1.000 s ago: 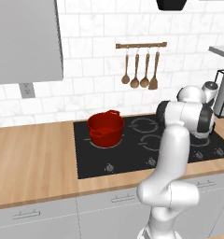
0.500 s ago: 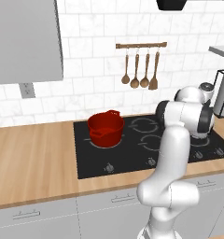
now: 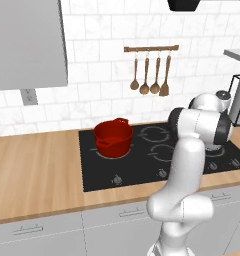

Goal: Pick the kettle from the counter and place it on a stove burner. Then turn the burner on.

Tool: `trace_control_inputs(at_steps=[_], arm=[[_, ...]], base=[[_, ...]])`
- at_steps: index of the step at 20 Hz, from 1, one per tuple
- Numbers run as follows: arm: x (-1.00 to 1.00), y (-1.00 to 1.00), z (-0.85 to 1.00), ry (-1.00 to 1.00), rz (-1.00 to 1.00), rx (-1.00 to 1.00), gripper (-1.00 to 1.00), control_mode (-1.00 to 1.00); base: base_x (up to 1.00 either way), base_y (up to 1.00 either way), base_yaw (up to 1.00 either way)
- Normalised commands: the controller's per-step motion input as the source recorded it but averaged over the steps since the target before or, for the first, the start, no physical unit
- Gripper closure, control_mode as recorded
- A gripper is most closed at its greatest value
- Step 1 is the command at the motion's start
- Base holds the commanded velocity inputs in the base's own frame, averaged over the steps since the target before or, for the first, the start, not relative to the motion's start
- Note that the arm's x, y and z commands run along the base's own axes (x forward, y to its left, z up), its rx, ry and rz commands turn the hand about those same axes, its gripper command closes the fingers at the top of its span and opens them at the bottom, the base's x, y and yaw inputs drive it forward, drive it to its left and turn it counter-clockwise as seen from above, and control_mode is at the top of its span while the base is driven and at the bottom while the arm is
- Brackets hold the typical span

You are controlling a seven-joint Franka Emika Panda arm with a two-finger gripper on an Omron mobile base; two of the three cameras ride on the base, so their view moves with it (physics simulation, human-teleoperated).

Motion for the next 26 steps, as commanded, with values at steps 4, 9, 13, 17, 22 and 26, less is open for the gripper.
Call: trace_control_inputs(at_steps=[4,9,13,17,22,26], arm=[[-0.56,0.00,0.40,-0.14,0.00,0.00,-1.00,-1.00],[-0.54,0.00,0.43,-0.14,0.00,0.00,-1.00,-1.00],[-0.48,0.00,0.33,-0.01,-0.08,0.00,-1.00,-1.00],[-0.32,0.00,0.31,0.00,-0.23,0.00,-1.00,-1.00],[-0.28,0.00,0.22,0.00,-0.41,0.01,-1.00,-1.00],[-0.28,0.03,0.17,0.00,-0.44,0.08,-1.00,-1.00]], base=[[0.00,0.00,0.00],[0.00,0.00,0.00],[0.00,0.00,0.00],[0.00,0.00,0.00],[0.00,0.00,0.00],[0.00,0.00,0.00]])
